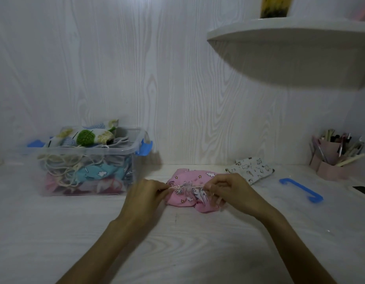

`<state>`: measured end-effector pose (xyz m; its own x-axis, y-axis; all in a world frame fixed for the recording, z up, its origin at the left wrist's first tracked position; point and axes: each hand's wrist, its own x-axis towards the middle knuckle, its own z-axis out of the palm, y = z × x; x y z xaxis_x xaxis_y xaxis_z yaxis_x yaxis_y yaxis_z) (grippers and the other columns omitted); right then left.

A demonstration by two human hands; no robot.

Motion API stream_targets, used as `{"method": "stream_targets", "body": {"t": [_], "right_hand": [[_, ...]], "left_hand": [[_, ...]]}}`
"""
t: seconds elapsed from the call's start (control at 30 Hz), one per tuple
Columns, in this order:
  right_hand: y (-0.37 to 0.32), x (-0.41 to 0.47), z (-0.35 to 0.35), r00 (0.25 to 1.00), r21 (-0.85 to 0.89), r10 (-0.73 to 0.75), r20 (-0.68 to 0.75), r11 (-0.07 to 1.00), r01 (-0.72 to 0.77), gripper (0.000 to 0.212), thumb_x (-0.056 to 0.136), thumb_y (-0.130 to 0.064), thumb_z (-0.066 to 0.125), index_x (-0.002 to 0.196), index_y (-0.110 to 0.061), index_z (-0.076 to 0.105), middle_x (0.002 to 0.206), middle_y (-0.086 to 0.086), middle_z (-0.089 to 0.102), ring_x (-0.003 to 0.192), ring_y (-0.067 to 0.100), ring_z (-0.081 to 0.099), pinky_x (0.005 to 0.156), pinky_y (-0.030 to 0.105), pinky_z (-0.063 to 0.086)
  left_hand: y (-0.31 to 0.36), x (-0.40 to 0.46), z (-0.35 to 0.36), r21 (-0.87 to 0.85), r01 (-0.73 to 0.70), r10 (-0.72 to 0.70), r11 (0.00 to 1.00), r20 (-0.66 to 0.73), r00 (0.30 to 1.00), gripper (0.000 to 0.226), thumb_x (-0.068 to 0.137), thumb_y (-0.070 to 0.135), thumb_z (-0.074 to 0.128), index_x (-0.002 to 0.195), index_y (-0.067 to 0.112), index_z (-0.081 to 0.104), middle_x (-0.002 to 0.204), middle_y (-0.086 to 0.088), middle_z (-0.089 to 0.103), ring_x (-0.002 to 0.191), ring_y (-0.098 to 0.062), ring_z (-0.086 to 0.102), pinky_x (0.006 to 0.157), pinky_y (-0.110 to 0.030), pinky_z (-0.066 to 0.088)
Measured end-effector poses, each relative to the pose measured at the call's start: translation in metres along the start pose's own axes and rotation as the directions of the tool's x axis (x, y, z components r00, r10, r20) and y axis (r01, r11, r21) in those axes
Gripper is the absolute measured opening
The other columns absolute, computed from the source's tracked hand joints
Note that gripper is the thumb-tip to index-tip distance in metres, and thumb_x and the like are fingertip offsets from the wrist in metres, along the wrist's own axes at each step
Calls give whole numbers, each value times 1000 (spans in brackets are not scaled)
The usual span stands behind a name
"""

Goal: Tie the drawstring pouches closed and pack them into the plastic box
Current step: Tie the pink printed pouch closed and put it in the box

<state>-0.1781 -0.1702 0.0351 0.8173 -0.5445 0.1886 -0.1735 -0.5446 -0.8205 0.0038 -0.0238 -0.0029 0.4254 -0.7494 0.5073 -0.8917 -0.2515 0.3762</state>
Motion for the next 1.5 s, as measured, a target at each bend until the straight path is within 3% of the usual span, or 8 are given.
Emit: {"method": "stream_targets", "body": {"t": [0.17,0.3,0.53,0.73,0.97,1.17,1.33,1.5], "right_hand": [[8,5,13,948,-322,-162,-274,944,68,11,88,-27,62,79,-27,69,51,-12,53,50,0,50,55,13,37],[11,5,28,952,-325,-217,-216,935,139,9,86,-32,64,78,-27,64,53,-8,48,50,5,43,55,21,36],[11,4,35,940,-304,-226,-257,942,143,9,85,-31,66,77,-26,65,50,-10,47,50,3,45,55,23,36],[8,2,42,958,-260,-227,-175,949,178,10,84,-35,66,81,-26,67,56,-7,54,50,4,44,56,26,40],[11,5,38,984,-215,-82,-155,975,47,16,81,-32,71,66,-35,65,55,-8,61,54,6,54,58,27,45],[9,-1,41,999,-86,15,46,996,-11,20,85,-20,68,66,-26,67,42,-16,58,41,-2,50,47,10,39],[-9,-12,25,986,-176,42,164,984,-13,32,88,-35,63,58,-25,66,51,-9,61,47,-1,50,53,9,39],[-20,-16,8,997,-70,25,67,997,-20,45,77,-60,54,54,-22,61,96,13,72,101,27,64,99,41,43]], "left_hand": [[7,2,-3,73,5,-1,997,-52,999,29,91,41,57,79,18,70,63,3,63,68,-15,63,59,-30,44],[14,-8,-7,-15,-3,1,1000,-135,991,22,87,43,61,103,27,64,103,15,63,85,-7,63,59,-23,42],[13,-7,-6,173,131,-129,976,-26,991,44,91,53,46,77,20,70,77,4,66,69,-13,60,52,-22,34],[26,-1,-8,-606,364,-332,707,170,928,30,91,37,54,81,17,74,64,11,66,58,4,58,51,-11,41],[29,-3,-9,-793,400,-429,459,197,882,18,93,29,55,85,26,71,68,16,71,64,13,62,57,-18,36],[37,-4,-9,-791,321,-291,521,189,938,26,99,31,43,102,21,67,84,15,74,56,3,63,49,-18,32],[33,-3,-7,-712,227,-76,665,238,968,30,95,15,53,97,-9,69,57,4,56,42,-1,35,44,-8,29],[32,-9,-6,-654,244,68,716,413,908,22,94,11,53,91,4,73,58,12,61,50,2,43,52,-11,33]]}}
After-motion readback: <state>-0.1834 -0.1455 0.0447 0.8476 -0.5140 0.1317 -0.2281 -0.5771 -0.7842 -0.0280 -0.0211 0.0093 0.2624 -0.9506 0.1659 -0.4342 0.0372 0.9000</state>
